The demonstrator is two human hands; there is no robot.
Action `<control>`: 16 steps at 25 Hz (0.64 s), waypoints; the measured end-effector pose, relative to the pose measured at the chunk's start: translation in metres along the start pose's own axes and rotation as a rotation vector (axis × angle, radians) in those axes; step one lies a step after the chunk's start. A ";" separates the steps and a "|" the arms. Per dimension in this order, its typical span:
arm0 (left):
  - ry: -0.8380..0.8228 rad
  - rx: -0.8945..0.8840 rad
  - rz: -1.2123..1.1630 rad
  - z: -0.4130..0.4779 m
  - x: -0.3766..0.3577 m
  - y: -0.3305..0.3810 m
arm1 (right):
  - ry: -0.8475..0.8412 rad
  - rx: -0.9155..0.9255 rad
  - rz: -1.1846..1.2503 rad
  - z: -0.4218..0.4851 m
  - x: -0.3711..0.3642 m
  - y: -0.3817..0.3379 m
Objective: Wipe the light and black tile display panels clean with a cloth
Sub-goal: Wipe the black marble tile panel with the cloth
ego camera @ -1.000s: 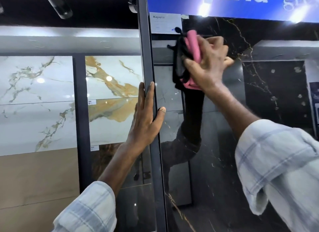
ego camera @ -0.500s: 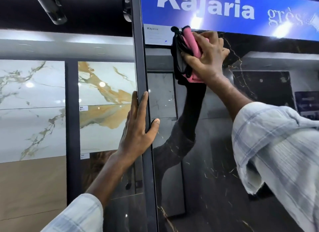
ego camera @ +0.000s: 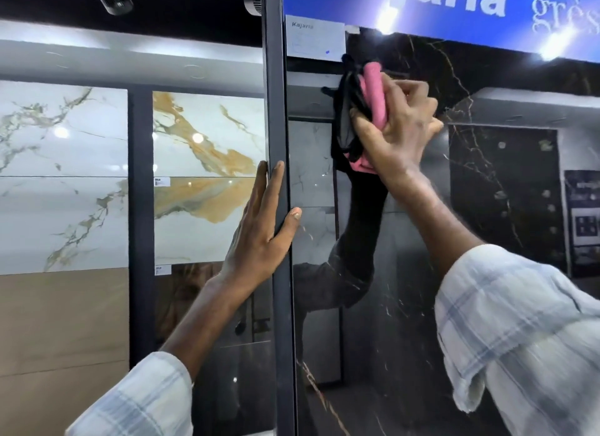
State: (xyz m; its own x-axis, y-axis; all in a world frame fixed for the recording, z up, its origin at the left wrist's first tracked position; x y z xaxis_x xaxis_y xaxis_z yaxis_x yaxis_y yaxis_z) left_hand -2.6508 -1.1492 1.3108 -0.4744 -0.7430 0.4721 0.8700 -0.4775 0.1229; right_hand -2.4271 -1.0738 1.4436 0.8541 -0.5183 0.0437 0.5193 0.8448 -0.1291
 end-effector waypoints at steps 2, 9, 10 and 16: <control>-0.004 -0.004 -0.021 -0.008 -0.002 0.001 | -0.088 0.265 -0.119 -0.014 -0.019 -0.047; -0.049 0.003 -0.079 -0.064 -0.022 -0.006 | -0.055 0.144 -0.089 -0.090 -0.009 -0.013; -0.043 -0.010 -0.093 -0.077 -0.027 -0.008 | -0.080 0.173 -0.110 -0.114 -0.014 -0.017; -0.096 0.044 -0.196 -0.155 -0.070 -0.032 | -0.218 0.131 -0.063 -0.291 -0.032 -0.007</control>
State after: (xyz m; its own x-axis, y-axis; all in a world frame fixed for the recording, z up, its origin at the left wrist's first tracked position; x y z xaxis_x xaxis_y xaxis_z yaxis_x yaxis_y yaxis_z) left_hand -2.6658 -1.1547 1.1380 -0.6221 -0.5889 0.5159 0.7684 -0.5858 0.2577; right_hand -2.4666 -1.1021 1.1551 0.7990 -0.5412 0.2620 0.5587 0.8293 0.0091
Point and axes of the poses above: each hand's wrist, its own z-axis towards the middle knuckle, its own x-axis out of the back of the hand, y = z × x, the point moved 8 cm from there along z, towards the middle knuckle, and after that the axes turned 12 degrees about -y, right-handed, at the moved point
